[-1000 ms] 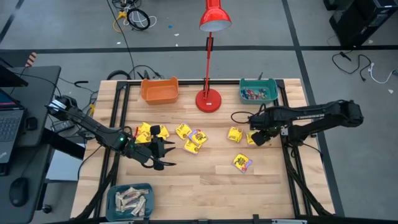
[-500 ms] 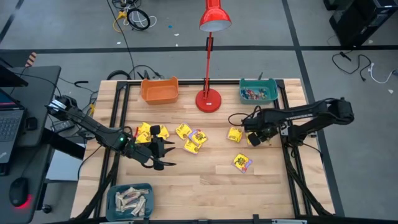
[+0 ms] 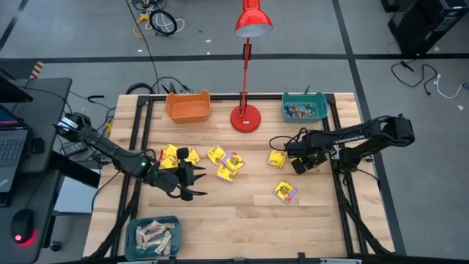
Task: Sort candy
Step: Put the small green candy into the green bin
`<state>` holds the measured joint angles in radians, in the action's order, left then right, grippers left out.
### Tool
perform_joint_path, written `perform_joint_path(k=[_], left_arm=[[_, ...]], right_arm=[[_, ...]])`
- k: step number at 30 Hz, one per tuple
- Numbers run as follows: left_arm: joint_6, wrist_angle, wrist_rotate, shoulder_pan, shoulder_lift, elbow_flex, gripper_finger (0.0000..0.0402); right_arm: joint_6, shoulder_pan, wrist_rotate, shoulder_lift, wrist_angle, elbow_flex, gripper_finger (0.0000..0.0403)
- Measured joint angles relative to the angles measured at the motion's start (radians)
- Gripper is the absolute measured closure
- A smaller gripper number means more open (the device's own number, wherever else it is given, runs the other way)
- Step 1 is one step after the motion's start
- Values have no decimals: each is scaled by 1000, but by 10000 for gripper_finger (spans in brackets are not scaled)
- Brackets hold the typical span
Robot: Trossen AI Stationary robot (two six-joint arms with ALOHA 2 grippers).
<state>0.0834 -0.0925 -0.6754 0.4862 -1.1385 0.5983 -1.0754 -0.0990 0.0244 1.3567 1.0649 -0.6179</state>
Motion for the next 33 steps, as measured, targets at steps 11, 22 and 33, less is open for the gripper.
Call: perform_joint_path(k=[11, 22, 33], left_arm=[[-2, -3, 0, 0, 0, 0, 314], [-1, -3, 0, 0, 0, 0, 314], [-1, -3, 0, 0, 0, 0, 314]], right_arm=[[-22, -1, -25, 0, -15, 26, 279], [3, -1, -56, -3, -67, 76, 279], [10, -1, -35, -2, -82, 76, 362]])
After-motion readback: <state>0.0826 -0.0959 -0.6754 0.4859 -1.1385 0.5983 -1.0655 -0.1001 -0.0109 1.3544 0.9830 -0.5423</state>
